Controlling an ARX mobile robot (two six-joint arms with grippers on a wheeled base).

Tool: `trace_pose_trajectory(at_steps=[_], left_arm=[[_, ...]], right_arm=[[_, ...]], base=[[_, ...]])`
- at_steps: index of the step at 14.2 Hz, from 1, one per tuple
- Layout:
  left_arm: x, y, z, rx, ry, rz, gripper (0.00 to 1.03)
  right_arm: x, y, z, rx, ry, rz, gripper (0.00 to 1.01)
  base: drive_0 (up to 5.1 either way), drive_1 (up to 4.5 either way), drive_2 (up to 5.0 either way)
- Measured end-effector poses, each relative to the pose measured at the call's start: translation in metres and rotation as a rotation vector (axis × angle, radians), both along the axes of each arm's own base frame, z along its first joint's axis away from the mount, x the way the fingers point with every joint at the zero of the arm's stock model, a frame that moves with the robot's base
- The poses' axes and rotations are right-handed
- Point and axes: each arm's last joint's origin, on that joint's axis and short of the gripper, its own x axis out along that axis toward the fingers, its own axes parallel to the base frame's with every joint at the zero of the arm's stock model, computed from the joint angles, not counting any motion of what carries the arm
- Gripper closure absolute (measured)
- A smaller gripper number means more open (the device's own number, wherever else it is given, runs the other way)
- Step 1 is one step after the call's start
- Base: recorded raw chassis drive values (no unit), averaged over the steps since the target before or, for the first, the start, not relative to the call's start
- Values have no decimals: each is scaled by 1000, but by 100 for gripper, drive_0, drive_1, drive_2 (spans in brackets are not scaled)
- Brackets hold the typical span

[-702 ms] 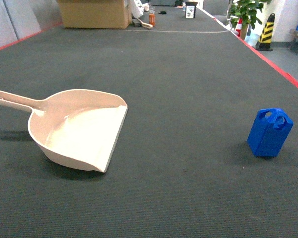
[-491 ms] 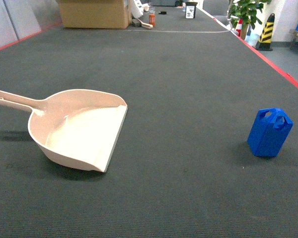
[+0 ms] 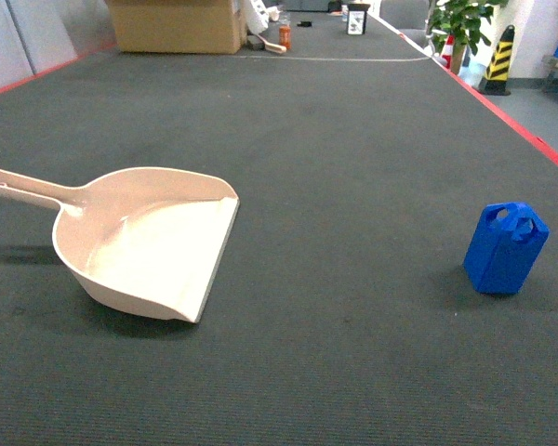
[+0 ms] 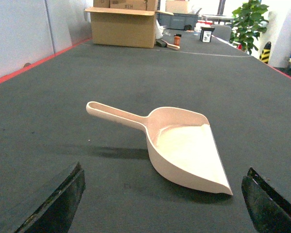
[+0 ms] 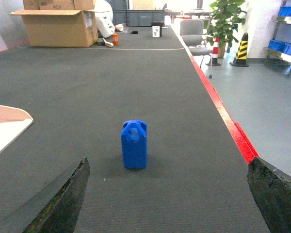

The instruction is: Place part in tray to right shelf

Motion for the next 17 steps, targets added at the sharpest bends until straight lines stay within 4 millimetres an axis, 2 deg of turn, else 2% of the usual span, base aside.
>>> trace_pose_trajectory(at_steps=[17], left_arm=[[0,0,0,0,0,0,5]], right_arm=[[0,0,0,0,0,0,3]], base=[[0,0,0]])
